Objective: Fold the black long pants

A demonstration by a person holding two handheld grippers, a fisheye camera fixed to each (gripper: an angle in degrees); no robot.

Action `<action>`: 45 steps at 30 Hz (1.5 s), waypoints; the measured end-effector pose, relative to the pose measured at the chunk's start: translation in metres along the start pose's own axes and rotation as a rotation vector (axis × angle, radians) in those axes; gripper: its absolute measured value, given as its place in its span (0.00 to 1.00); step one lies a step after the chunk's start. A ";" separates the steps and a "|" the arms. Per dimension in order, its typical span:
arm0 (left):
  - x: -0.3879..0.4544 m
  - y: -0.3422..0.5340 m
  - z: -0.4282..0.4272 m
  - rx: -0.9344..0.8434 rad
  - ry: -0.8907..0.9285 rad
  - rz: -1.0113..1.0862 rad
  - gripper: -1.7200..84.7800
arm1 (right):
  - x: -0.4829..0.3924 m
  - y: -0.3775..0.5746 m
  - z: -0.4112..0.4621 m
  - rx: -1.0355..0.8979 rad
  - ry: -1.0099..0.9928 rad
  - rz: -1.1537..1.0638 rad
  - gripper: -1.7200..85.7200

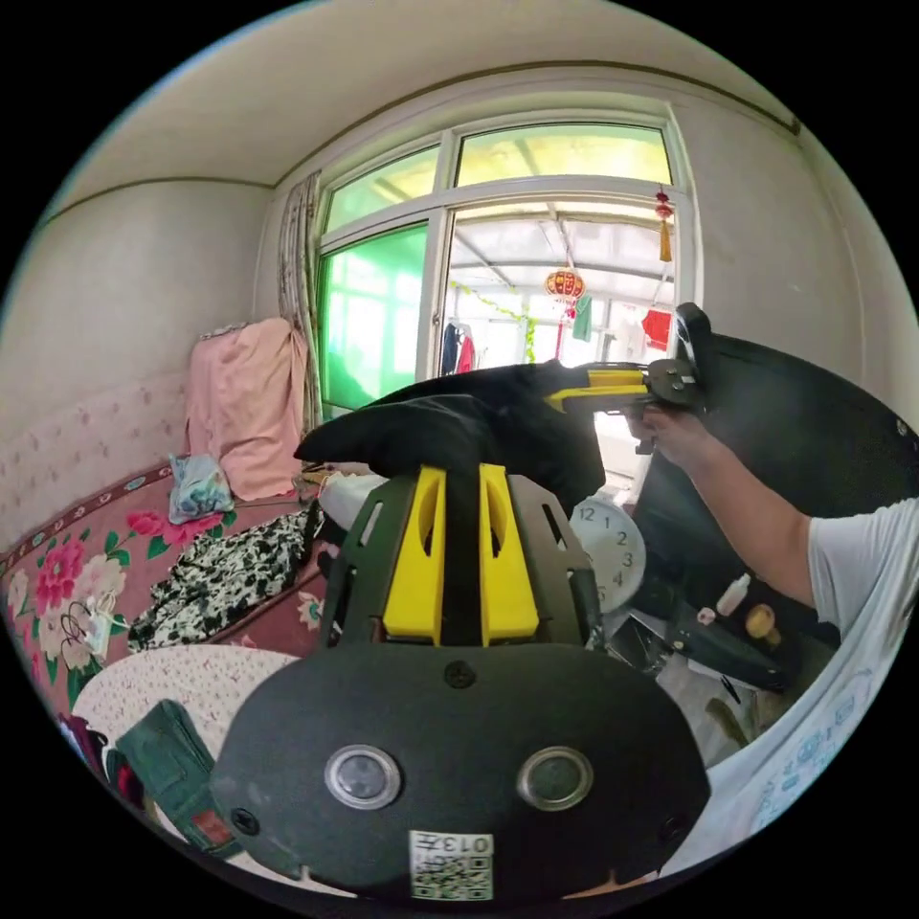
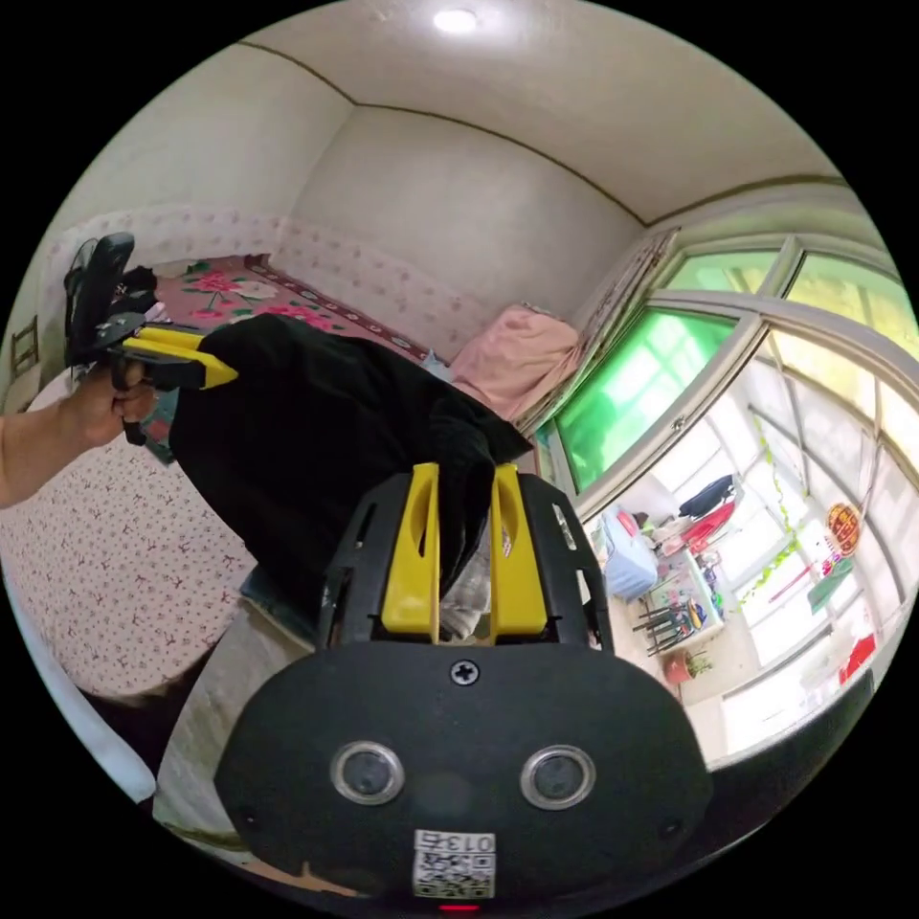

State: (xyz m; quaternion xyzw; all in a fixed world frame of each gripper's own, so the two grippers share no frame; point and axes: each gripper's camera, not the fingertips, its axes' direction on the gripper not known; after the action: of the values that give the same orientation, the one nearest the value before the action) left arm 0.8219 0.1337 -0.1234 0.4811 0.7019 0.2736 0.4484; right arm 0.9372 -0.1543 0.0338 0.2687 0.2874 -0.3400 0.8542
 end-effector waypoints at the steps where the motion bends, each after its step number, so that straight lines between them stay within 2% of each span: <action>1: -0.005 -0.002 0.015 -0.007 -0.001 -0.001 0.09 | 0.022 -0.004 0.018 -0.025 -0.016 0.020 0.12; 6: -0.082 0.028 0.152 -0.150 0.035 -0.260 0.09 | 0.085 -0.007 0.116 -0.210 -0.152 0.121 0.12; 9: -0.105 0.067 0.208 -0.253 -0.020 -0.313 0.10 | 0.095 0.011 0.176 -0.346 -0.188 0.160 0.13; 11: -0.112 0.087 0.221 -0.227 -0.007 -0.332 0.10 | 0.095 0.023 0.194 -0.352 -0.208 0.179 0.14; 14: -0.122 0.110 0.228 -0.217 0.020 -0.350 0.11 | 0.105 0.035 0.182 -0.270 -0.185 0.213 0.15; 19: -0.135 0.154 0.218 -0.198 0.090 -0.371 0.15 | 0.119 0.086 0.098 -0.050 -0.110 0.242 0.14; 22: -0.135 0.184 0.221 -0.224 0.142 -0.377 0.18 | 0.122 0.124 0.074 0.020 -0.225 0.308 0.15; 25: -0.132 0.205 0.234 -0.253 0.169 -0.375 0.18 | 0.123 0.142 0.077 0.007 -0.353 0.367 0.16; 29: -0.130 0.216 0.258 -0.275 0.191 -0.382 0.13 | 0.111 0.149 0.091 -0.100 -0.376 0.363 0.15; 31: -0.128 0.218 0.266 -0.305 0.142 -0.360 0.11 | 0.104 0.155 0.097 -0.136 -0.399 0.376 0.13; 36: -0.126 0.225 0.272 -0.298 0.163 -0.391 0.06 | 0.103 0.154 0.110 -0.168 -0.423 0.406 0.06; 38: -0.117 0.222 0.265 -0.281 0.155 -0.360 0.06 | 0.105 0.148 0.100 -0.147 -0.393 0.381 0.05; 42: -0.096 0.217 0.259 -0.259 0.149 -0.312 0.05 | 0.102 0.125 0.066 -0.110 -0.180 0.248 0.04; 45: -0.095 0.239 0.276 -0.323 0.145 -0.345 0.06 | 0.099 0.126 0.081 -0.179 -0.185 0.248 0.04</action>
State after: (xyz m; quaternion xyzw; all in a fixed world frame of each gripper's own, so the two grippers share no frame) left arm 1.1841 0.1255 -0.0177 0.2552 0.7512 0.3354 0.5081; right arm 1.1140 -0.1706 0.0562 0.1925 0.2015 -0.2281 0.9329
